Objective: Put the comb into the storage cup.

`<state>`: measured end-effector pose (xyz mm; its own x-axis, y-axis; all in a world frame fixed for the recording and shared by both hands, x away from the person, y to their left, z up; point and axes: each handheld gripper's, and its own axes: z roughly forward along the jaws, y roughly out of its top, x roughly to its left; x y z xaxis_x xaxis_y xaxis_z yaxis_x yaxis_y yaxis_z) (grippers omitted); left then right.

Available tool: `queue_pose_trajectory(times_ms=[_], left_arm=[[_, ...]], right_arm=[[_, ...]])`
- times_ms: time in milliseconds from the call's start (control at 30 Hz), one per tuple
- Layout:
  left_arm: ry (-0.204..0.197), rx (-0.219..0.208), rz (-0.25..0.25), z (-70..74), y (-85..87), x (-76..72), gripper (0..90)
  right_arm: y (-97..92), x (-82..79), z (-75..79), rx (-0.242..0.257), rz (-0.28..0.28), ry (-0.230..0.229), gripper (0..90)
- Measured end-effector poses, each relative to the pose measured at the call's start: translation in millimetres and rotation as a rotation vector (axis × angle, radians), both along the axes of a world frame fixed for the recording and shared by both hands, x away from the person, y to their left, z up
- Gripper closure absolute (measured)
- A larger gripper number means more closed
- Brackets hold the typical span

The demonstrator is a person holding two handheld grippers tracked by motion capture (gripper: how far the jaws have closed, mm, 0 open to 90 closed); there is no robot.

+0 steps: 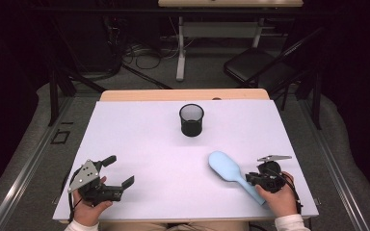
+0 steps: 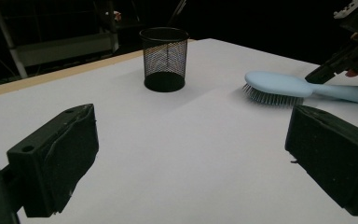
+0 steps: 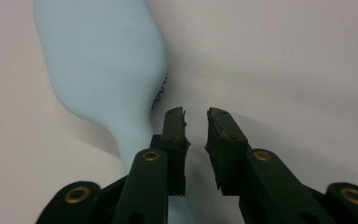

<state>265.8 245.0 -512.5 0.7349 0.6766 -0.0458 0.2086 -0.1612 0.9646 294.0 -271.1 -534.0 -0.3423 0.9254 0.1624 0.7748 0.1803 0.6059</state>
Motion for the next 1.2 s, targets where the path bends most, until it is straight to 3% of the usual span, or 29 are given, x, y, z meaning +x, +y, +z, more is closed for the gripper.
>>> queue_pose_trajectory(times_ms=[500,800,1200], left_arm=[[-0.002,0.002,-0.001,0.1,0.2,-0.2,2.7],[-0.006,-0.001,-0.001,-0.1,0.2,-0.2,2.7],[-0.005,0.001,-0.001,-0.2,0.0,-0.1,2.7]], right_arm=[[-4.2,-2.1,7.6,0.044,0.001,-0.052,58.2],[-3.8,-3.6,10.7,0.065,0.01,-0.056,50.9],[1.0,-3.7,16.6,0.04,0.061,-0.088,32.2]])
